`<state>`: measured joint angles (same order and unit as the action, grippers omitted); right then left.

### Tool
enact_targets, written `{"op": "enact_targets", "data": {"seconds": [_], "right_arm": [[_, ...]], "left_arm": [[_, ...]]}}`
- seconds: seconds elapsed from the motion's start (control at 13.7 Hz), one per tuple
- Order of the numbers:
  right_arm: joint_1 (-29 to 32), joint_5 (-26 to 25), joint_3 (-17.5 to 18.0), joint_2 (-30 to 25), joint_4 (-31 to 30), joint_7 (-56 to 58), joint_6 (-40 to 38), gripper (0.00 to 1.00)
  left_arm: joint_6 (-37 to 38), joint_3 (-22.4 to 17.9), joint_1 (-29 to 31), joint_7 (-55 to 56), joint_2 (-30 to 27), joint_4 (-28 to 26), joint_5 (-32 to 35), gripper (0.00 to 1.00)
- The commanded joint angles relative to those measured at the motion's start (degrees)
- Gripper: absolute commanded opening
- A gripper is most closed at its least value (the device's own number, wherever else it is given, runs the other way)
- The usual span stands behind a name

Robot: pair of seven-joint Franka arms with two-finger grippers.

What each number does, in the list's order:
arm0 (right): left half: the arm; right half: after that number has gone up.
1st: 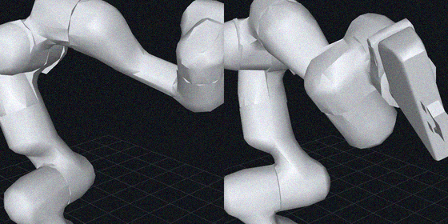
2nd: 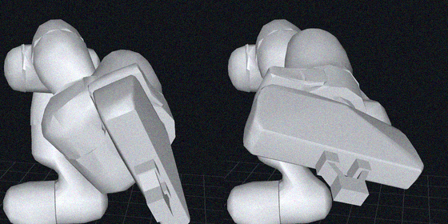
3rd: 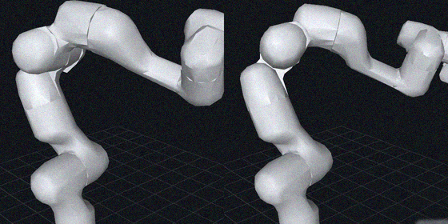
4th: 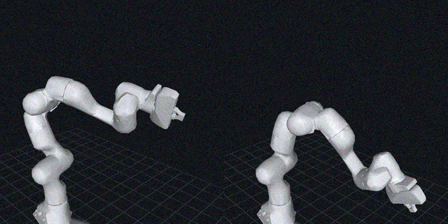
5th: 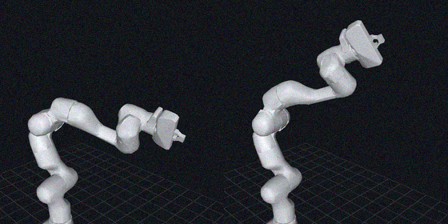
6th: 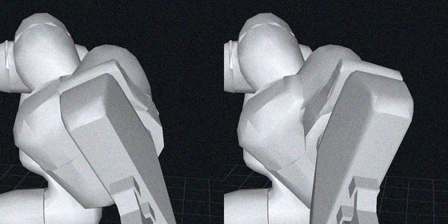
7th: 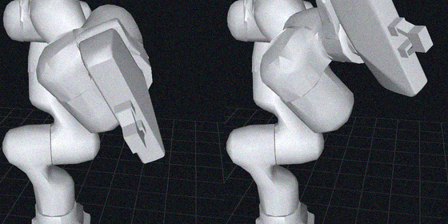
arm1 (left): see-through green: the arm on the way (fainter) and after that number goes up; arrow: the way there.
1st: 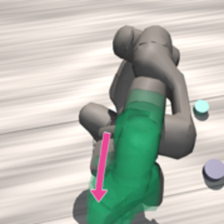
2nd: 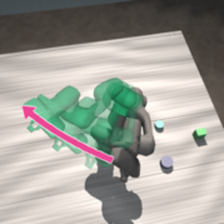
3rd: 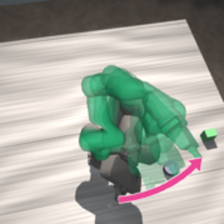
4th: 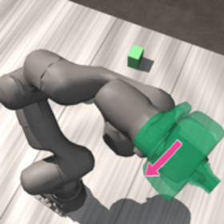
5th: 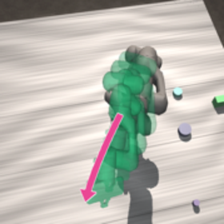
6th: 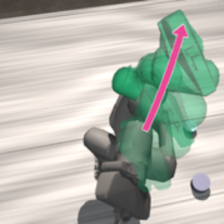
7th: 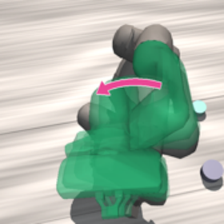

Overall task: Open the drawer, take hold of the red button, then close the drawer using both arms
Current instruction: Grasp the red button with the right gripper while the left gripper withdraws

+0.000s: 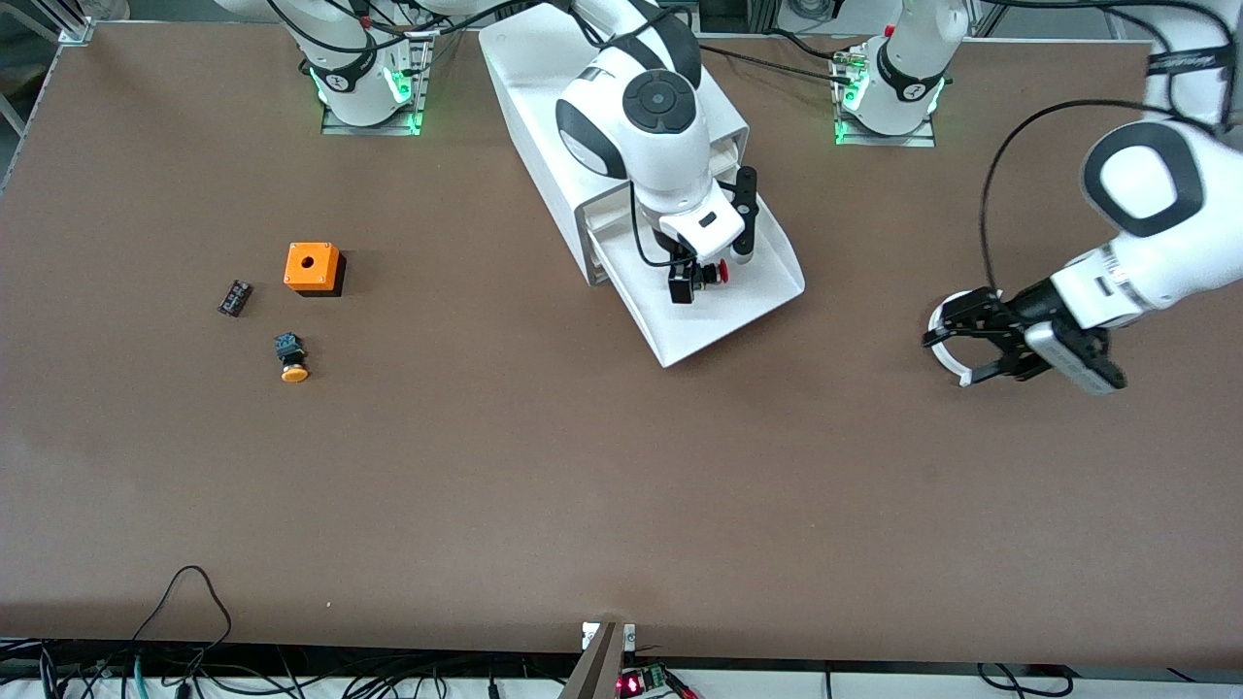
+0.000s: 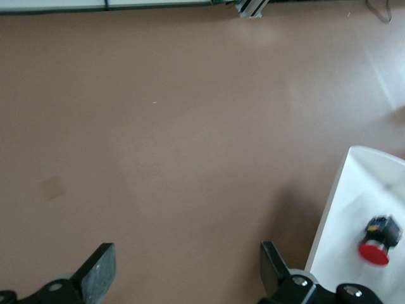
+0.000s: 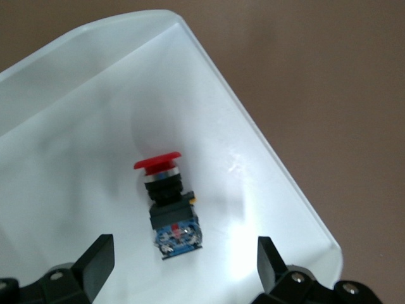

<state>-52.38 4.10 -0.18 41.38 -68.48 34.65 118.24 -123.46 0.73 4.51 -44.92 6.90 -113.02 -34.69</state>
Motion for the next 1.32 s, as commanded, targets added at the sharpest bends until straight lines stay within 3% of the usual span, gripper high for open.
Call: {"op": "enact_targets", "data": {"seconds": [0.0, 0.37, 0.73, 0.8, 1.1, 1.24], "right_arm": [[-1.15, -1.11, -1.23, 2.03, 2.30, 3.13, -0.47, 1.00], [-1.41, -1.38, -1.23, 3.35, 2.04, 7.88, -0.82, 1.00], [-2.12, -1.38, -1.14, 4.14, 2.12, 7.89, -0.73, 1.00], [-2.20, -1.38, -1.14, 4.14, 2.12, 7.81, -0.91, 0.94], [-2.38, -2.43, -1.14, 4.32, 1.95, 8.07, -1.00, 0.50], [-2.38, -2.34, -1.14, 4.32, 2.03, 7.89, -0.47, 0.39]], "left_arm": [[5.49, -1.17, 0.41, 1.33, -2.32, 4.20, 10.57, 1.00], [20.06, -1.70, 0.41, 16.51, -2.95, 14.73, 27.28, 1.00], [31.15, -1.09, 0.23, 34.50, -3.03, 21.69, 32.14, 1.00], [32.48, -0.56, -0.03, 38.55, -3.03, 22.31, 33.45, 1.00], [34.95, 1.55, -0.47, 48.24, -3.47, 24.34, 33.81, 1.00], [34.95, 3.74, -0.56, 52.20, -3.65, 24.34, 37.31, 1.00]]}}
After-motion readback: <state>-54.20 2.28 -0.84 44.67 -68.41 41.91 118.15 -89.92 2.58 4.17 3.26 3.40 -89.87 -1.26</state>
